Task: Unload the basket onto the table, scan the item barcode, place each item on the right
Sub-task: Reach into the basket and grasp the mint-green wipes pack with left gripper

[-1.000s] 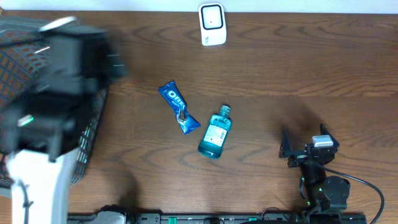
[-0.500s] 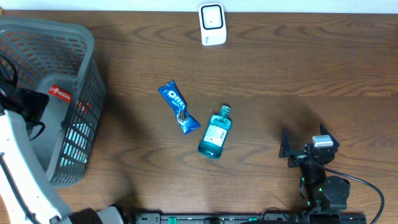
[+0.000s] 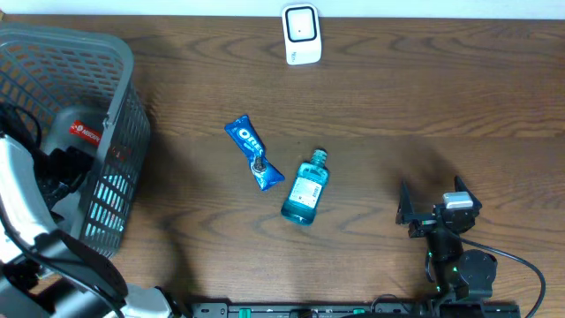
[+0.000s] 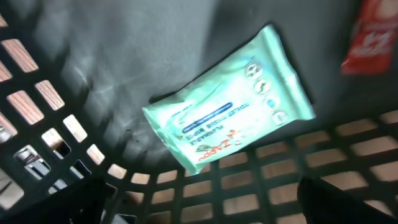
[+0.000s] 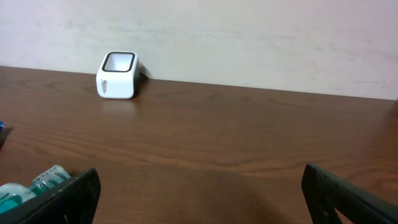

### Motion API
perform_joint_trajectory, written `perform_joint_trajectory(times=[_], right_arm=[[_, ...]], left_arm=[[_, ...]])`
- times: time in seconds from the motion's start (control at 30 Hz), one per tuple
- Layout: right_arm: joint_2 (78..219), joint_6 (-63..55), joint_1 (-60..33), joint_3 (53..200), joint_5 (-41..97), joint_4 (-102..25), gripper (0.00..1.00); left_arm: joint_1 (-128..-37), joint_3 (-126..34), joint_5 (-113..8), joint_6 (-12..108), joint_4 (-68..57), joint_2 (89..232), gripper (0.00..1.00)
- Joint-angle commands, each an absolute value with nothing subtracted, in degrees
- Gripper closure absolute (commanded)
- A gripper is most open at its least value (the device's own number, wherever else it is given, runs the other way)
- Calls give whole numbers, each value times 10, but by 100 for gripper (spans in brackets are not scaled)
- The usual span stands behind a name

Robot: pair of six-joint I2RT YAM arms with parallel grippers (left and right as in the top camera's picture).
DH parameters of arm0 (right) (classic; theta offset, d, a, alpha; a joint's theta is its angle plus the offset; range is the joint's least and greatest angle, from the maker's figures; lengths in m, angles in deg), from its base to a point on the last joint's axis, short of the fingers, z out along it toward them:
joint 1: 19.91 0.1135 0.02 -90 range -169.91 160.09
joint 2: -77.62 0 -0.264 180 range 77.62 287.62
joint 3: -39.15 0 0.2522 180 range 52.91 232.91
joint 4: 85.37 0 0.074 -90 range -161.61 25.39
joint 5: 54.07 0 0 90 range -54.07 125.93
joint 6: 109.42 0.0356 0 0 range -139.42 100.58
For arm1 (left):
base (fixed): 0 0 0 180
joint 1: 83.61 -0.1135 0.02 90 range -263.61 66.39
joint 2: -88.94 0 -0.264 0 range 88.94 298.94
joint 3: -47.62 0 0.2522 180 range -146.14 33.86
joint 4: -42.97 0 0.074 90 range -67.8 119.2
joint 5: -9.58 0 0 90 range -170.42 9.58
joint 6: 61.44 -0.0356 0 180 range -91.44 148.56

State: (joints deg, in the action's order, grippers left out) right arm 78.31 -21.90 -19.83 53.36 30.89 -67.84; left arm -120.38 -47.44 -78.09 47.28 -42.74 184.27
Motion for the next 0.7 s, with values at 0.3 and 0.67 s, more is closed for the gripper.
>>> perform_joint_trajectory(times=[0.3, 0.67], right_arm=[[779, -212, -195, 532, 313, -677, 1], [779, -212, -195, 532, 313, -677, 1]], left_arm=[[-1218, -416, -733, 329, -348, 1903, 1], [-1234, -330, -736, 321, -263, 1910, 6]])
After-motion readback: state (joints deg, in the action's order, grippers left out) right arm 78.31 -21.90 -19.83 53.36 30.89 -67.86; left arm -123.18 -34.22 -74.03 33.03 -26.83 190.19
